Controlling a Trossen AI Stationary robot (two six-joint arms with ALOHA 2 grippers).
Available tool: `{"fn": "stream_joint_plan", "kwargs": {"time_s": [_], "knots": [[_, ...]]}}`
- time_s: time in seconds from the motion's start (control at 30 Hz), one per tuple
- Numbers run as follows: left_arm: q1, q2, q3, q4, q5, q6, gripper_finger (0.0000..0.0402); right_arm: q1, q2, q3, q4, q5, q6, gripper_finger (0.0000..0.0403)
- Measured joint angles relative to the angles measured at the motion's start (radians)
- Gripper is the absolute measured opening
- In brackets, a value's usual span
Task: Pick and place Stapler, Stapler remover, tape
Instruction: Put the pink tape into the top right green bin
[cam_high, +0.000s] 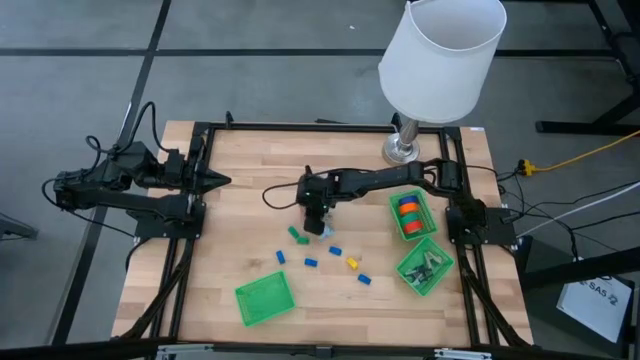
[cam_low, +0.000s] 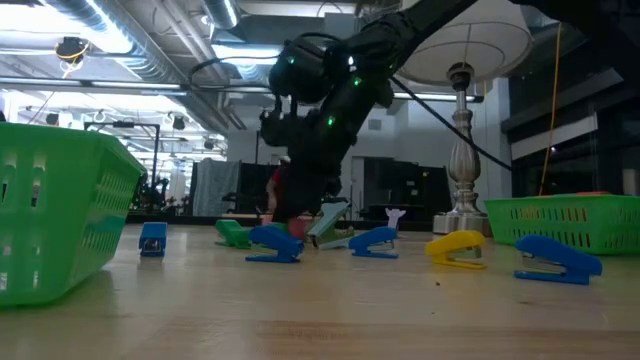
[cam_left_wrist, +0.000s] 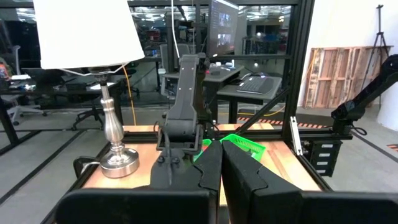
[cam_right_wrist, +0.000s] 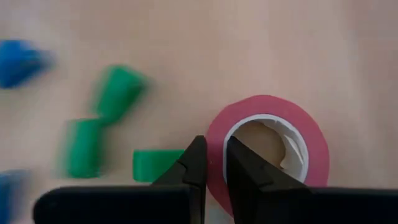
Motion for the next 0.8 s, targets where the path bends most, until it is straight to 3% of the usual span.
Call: {"fn": "stream_joint_plan", "kwargs": {"time_s": [0.17, 0.4, 0.8], "knots": [[0.000, 0.000, 0.000, 0.000, 0.000, 0.000, 0.0006, 0.002, -0.064, -0.002, 0.004, -0.166, 0.006, 0.0037], [0.000, 0.000, 0.000, 0.006, 0.000, 0.001, 0.0006, 0.001, -0.172, -0.001, 0.087, -0.245, -0.009, 0.0037], [0.000, -0.002, 0.000, 0.063, 0.000, -0.008, 0.0006, -0.010, -0.245, 0.001, 0.556, -0.429, 0.038, 0.0037]]}}
